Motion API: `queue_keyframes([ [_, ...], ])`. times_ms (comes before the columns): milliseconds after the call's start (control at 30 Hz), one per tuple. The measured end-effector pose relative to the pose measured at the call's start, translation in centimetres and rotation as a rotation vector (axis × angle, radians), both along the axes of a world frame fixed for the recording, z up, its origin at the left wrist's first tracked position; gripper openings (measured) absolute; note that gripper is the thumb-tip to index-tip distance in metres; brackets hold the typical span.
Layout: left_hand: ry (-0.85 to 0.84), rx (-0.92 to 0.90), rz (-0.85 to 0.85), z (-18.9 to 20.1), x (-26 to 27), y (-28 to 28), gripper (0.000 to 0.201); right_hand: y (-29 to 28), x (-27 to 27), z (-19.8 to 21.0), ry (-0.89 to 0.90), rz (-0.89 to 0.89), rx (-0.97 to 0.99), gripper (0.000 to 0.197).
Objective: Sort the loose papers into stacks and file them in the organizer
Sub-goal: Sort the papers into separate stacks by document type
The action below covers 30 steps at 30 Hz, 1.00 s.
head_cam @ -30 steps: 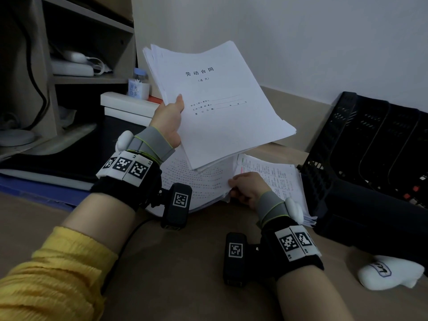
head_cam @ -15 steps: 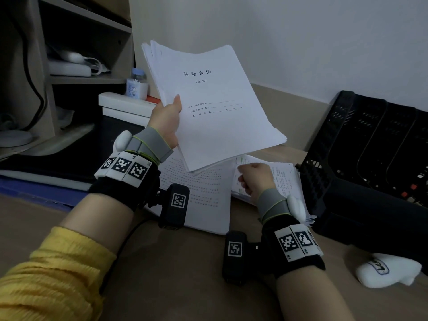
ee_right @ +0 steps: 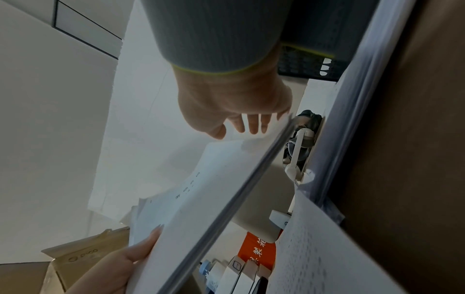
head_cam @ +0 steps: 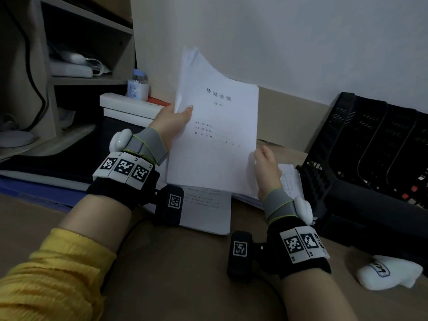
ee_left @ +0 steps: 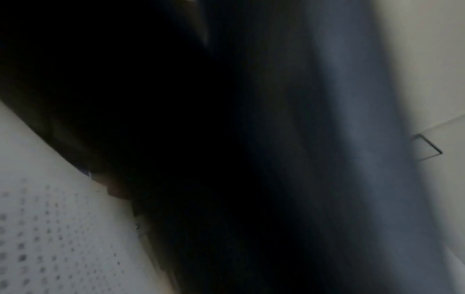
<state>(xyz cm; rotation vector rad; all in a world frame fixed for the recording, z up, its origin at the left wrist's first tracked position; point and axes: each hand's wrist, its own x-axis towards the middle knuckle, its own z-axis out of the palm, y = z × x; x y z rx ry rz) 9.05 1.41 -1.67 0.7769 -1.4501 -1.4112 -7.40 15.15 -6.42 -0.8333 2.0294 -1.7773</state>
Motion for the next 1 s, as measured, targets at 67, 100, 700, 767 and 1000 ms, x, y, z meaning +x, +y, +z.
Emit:
queue_keyframes([
  [67, -0.016, 0.008, -0.046, -0.3, -0.3, 0.2, 0.046, -0.1, 0.5, -0.1, -0.006, 0.038, 0.030, 0.033],
  [100, -0.018, 0.004, -0.062, -0.3, -0.5, 0.4, 0.042, -0.4, 0.5, -0.4, -0.011, 0.051, 0.025, 0.030],
  [700, 0.039, 0.094, -0.162, -0.1, -0.6, 0.5, 0.025, -0.3, -1.1, -1.3, 0.130, -0.173, -0.252, 0.022],
  [767, 0.039, 0.083, -0.173, 0.0, -0.5, 0.8, 0.022, -0.1, -1.4, -1.2, 0.148, -0.204, -0.278, 0.028],
  [1000, 0.059, 0.091, -0.202, 0.4, 0.1, 0.8, 0.037, 0.3, -1.8, -1.2, 0.156, -0.253, -0.304, 0.025],
])
